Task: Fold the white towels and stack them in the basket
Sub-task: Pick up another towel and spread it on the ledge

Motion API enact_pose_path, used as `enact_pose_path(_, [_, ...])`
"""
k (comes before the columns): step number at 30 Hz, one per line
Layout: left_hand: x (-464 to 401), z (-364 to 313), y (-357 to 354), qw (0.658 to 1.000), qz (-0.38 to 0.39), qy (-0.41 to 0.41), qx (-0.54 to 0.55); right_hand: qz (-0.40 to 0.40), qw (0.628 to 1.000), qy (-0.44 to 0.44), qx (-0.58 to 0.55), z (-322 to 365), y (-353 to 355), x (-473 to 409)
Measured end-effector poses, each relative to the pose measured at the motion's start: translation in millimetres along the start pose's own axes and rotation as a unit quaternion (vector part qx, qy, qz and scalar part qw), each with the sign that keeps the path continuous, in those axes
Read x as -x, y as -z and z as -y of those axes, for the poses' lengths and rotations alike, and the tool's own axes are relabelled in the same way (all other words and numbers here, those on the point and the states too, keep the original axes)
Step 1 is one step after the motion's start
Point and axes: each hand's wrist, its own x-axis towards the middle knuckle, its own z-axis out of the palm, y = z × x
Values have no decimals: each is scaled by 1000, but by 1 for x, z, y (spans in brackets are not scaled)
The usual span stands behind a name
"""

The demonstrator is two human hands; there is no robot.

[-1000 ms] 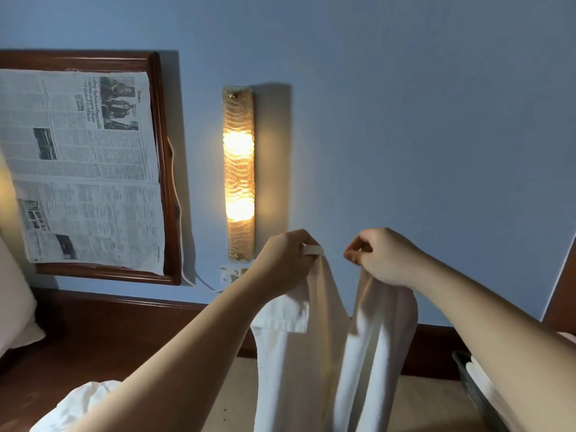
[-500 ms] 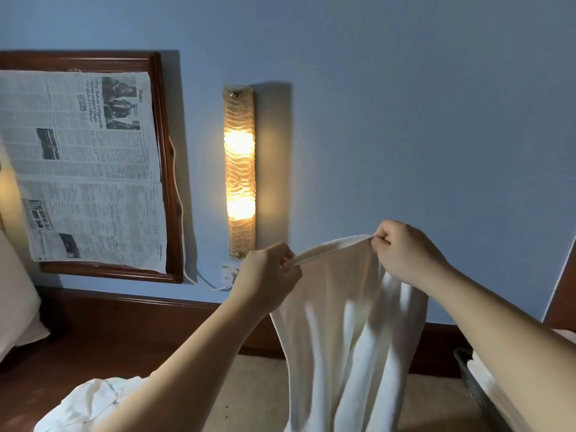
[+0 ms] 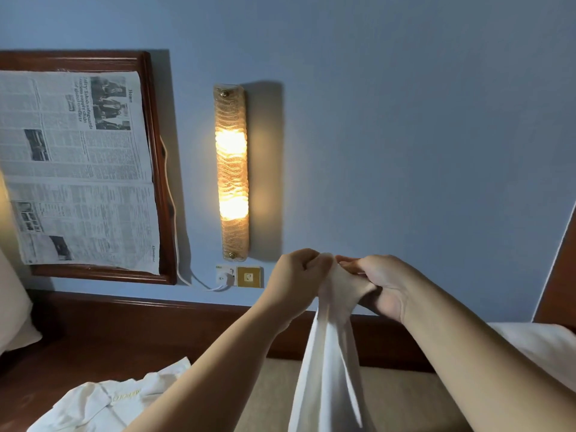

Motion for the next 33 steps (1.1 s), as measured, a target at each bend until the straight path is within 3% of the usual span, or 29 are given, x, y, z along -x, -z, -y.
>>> enact_pose_path(5, [3, 9, 3, 978, -15, 66, 198, 50, 993, 86, -68, -16, 5, 20])
enact_pose_path(8, [4, 10, 4, 964, -28, 78, 253, 83, 972, 196, 94, -35, 7, 27])
enact_pose_path(10, [4, 9, 5, 960, -38, 81, 266, 62, 915, 303, 260, -45, 7, 26])
enact_pose_path(12, [6, 9, 5, 960, -42, 73, 266, 36, 868, 375, 324, -47, 7, 21])
enact_pose_path(19, [7, -1, 10, 971, -37, 37, 234, -28, 812, 401, 425, -17, 13, 17])
enact_pose_path(25, [5, -12, 14, 972, 21, 15, 233, 24, 851, 321, 416, 12, 5, 19])
enact_pose_path(28, [6, -11, 16, 977, 45, 17, 206, 46, 893, 263, 361, 20, 8, 16])
enact_pose_path(33, [10, -14, 18, 992, 4, -3, 123, 61, 915, 208, 341, 27, 12, 15])
